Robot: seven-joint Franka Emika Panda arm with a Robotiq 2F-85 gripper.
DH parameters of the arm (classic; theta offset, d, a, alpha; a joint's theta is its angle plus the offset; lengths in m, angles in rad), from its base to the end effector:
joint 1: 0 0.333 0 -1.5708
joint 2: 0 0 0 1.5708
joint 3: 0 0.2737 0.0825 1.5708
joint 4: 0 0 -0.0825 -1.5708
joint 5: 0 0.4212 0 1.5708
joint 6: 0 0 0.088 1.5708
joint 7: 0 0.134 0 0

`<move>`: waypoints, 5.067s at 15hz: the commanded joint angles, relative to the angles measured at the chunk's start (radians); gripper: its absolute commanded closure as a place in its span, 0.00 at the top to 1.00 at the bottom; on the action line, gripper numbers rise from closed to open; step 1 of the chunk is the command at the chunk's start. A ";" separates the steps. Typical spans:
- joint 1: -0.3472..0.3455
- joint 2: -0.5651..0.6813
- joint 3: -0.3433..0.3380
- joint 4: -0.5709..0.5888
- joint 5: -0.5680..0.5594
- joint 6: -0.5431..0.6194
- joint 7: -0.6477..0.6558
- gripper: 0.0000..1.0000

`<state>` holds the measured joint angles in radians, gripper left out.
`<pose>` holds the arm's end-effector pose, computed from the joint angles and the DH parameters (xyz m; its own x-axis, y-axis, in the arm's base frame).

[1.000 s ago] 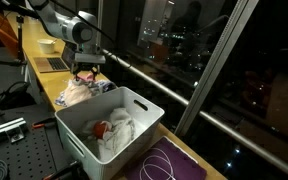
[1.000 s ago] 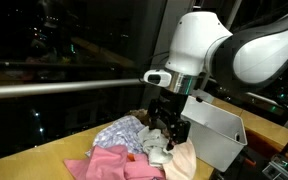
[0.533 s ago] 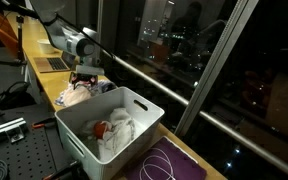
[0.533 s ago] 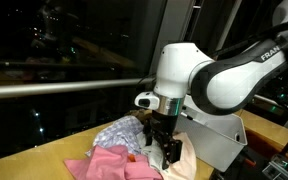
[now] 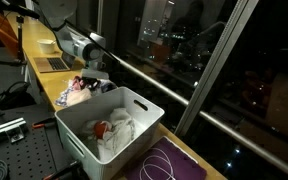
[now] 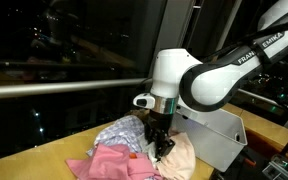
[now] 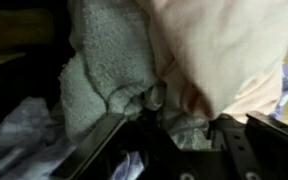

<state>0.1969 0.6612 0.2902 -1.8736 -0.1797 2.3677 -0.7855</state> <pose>0.5391 0.2919 0.0686 0.2024 0.9784 -0.0412 0.9685 -0.2062 -0.1397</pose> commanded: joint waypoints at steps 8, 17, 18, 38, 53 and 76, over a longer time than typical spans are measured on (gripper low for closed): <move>-0.149 -0.328 0.047 -0.182 0.160 -0.025 -0.098 0.05; -0.160 -0.708 -0.084 -0.154 0.327 -0.122 -0.179 0.05; -0.158 -0.729 -0.108 -0.124 0.311 -0.144 -0.169 0.05; -0.253 -0.712 -0.411 0.198 0.311 -0.408 -0.275 0.05; -0.211 -0.786 -0.331 0.017 0.311 -0.380 -0.215 0.05; -0.251 -0.814 -0.434 -0.210 0.326 -0.324 -0.276 0.67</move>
<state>-0.0549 -0.1465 -0.1444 -2.0784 0.1230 2.0284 -1.0474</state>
